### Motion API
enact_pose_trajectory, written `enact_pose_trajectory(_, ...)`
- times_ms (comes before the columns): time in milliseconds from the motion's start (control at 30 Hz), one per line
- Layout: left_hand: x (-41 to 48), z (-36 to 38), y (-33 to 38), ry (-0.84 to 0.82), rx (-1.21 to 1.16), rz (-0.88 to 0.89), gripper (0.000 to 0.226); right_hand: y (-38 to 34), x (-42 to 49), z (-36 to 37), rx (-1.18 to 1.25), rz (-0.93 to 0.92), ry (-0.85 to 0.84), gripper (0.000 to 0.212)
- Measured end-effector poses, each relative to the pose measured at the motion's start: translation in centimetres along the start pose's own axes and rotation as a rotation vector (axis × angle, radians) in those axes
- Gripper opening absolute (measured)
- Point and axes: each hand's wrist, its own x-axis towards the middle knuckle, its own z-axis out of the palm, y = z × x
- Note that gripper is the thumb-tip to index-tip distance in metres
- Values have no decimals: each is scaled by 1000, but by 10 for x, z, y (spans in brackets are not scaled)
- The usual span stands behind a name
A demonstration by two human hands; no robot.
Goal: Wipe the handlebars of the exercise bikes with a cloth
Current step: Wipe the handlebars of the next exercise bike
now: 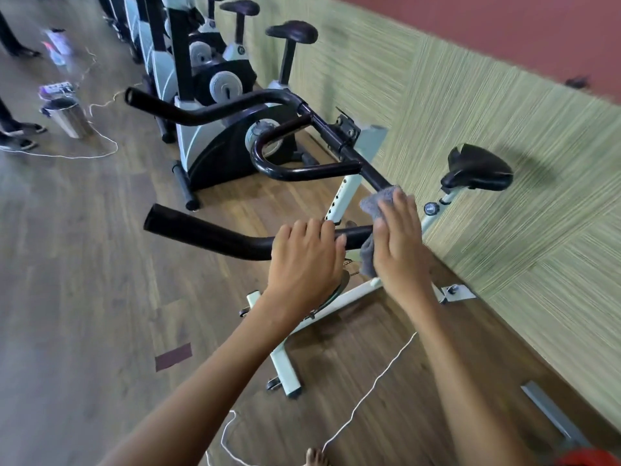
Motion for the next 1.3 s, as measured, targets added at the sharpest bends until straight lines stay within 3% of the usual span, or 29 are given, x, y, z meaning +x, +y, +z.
enact_pose_trajectory(67, -3, 3, -1, 29, -12, 6, 42, 3, -3, 1, 7, -5, -7, 46)
enact_pose_trajectory(267, -5, 6, -1, 75, -50, -21, 44, 20, 91, -15, 64, 151, -305, 47)
enact_pose_trajectory(400, -7, 8, 1, 120, -57, -38, 43, 18, 51, -13, 6, 31, -215, 51)
enact_pose_trajectory(500, -6, 9, 3, 124, -37, -42, 43, 22, 34, -11, 35, 52, -187, 46)
enact_pose_trajectory(700, -8, 9, 2, 145, -18, -31, 40, 18, 106, -14, 43, 77, -355, 45)
enact_pose_trajectory(967, -9, 10, 2, 154, -4, -16, 37, 9, 3, 8, 102, 60, -5, 49)
enact_pose_trajectory(1067, -9, 8, -2, 133, -21, -2, 36, 12, 24, -1, 182, 19, -32, 50)
enact_pose_trajectory(1167, -12, 2, -7, 59, -45, 46, 36, 19, 60, -19, 318, 178, -138, 45)
enact_pose_trajectory(1233, -15, -3, -14, 35, -39, 70, 37, 16, 44, -13, 173, 111, -75, 47)
enact_pose_trajectory(1300, -22, -8, -22, 61, -21, 50, 34, 5, 10, 9, -79, -68, -16, 48)
